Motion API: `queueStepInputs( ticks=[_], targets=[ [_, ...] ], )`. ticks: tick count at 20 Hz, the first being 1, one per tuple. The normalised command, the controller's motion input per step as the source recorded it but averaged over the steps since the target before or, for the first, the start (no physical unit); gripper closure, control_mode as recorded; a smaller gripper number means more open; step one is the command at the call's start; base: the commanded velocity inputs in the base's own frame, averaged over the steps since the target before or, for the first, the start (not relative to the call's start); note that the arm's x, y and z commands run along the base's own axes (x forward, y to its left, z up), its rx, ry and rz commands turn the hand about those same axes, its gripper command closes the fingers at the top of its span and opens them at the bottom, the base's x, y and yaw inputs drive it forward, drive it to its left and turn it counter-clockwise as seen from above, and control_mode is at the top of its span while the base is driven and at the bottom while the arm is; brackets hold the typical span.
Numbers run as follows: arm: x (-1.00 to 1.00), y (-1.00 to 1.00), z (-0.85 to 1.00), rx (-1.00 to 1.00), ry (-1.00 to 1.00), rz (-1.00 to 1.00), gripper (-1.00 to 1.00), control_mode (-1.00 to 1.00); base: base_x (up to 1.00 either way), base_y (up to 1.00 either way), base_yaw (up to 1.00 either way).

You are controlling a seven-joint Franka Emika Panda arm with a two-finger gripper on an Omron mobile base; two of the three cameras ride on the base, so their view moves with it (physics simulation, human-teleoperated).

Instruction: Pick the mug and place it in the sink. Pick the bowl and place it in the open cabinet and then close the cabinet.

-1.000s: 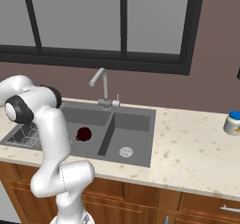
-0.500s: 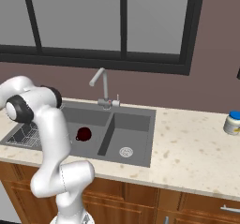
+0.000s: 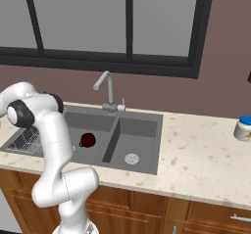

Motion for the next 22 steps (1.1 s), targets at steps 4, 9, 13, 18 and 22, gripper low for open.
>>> queueStepInputs(
  ticks=[4, 9, 13, 18, 22],
  targets=[
    [0.23, 0.29, -0.15, 0.0, 0.0, 0.0, -1.0, -1.0, 0.0, 0.0, 0.0],
    [0.13, 0.2, -0.2, 0.0, 0.0, 0.0, -1.0, -1.0, 0.0, 0.0, 0.0],
    [0.18, 0.23, -0.26, 0.01, 0.0, -0.01, -1.0, -1.0, 0.0, 0.0, 0.0],
    [0.19, 0.18, -0.24, 0.02, 0.0, 0.0, -1.0, -1.0, 0.0, 0.0, 0.0],
    [0.13, 0.36, -0.25, 0.0, 0.0, 0.0, 1.0, -1.0, 0.0, 0.0, 0.0]
  ],
)
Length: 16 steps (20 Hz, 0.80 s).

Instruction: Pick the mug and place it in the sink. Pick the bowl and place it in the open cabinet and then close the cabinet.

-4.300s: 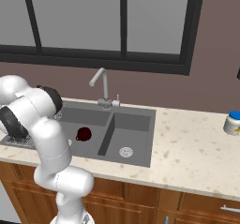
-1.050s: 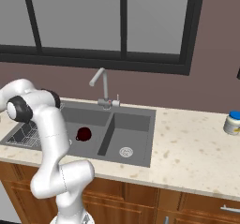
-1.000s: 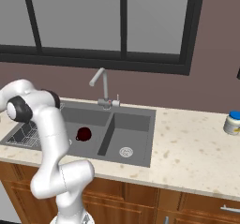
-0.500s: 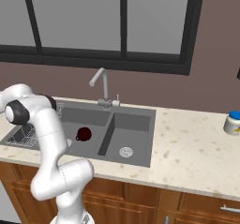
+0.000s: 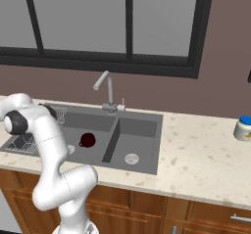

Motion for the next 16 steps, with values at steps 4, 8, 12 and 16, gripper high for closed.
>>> queueStepInputs(
  ticks=[4, 8, 12, 16],
  targets=[
    [0.01, 0.19, -0.12, 0.0, 0.0, -0.01, 1.0, -1.0, 0.0, 0.0, 0.0],
    [0.0, 0.0, -0.04, 0.01, 0.0, -0.01, 1.0, -1.0, 0.0, 0.0, 0.0],
    [0.0, -0.11, 0.01, 0.01, 0.0, -0.1, 1.0, -1.0, 0.0, 0.0, 0.0],
    [-0.11, -0.42, 0.08, 0.1, 0.0, -0.22, 1.0, -1.0, 0.0, 0.0, 0.0]
  ],
)
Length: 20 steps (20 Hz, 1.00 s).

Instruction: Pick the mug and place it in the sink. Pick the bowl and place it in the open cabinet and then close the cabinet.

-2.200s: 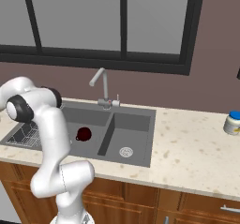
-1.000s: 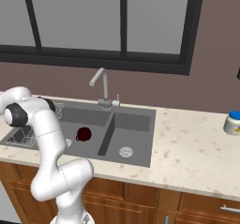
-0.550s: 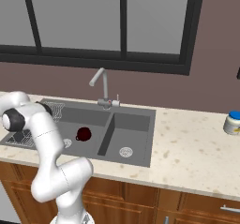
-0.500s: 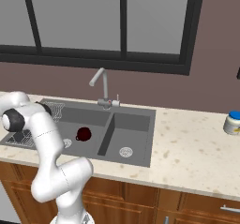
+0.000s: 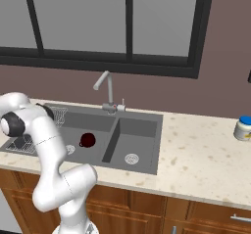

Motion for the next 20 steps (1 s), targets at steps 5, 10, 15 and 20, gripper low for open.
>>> queueStepInputs(
  ticks=[5, 10, 15, 20],
  targets=[
    [-0.5, -0.77, 0.06, 0.12, -0.01, -0.36, 1.0, -1.0, 0.0, 0.0, 0.0],
    [-0.76, -1.0, -0.13, 0.05, -0.15, -0.35, 1.0, -1.0, 0.0, 0.0, 0.0],
    [-0.63, -0.93, 0.37, 0.09, -0.2, -0.33, 1.0, -1.0, 0.0, 0.0, 0.0],
    [-0.27, -0.69, 1.0, 0.14, -0.13, -0.37, 1.0, -1.0, 0.0, 0.0, 0.0]
  ],
)
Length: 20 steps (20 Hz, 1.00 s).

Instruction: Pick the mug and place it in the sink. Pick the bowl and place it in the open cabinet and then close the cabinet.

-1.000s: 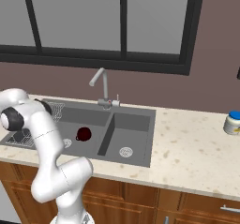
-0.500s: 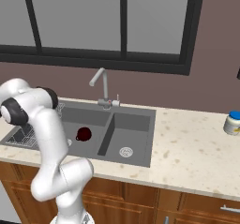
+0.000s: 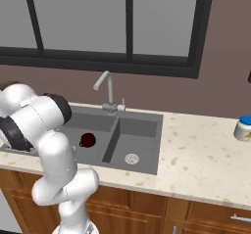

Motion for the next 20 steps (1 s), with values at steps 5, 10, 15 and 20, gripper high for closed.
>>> queueStepInputs(
  ticks=[5, 10, 15, 20],
  targets=[
    [-0.44, -0.55, 0.88, 0.18, -0.03, -0.41, 1.0, -1.0, 0.0, 0.0, 0.0],
    [-0.55, -0.71, 0.54, 0.18, 0.16, -0.52, 1.0, -1.0, 0.0, 0.0, 0.0],
    [-0.43, -0.7, 0.5, 0.2, 0.16, -0.4, 1.0, -1.0, 0.0, 0.0, 0.0],
    [-0.29, -0.51, 0.17, 0.15, 0.01, -0.13, 1.0, -1.0, 0.0, 0.0, 0.0]
  ],
)
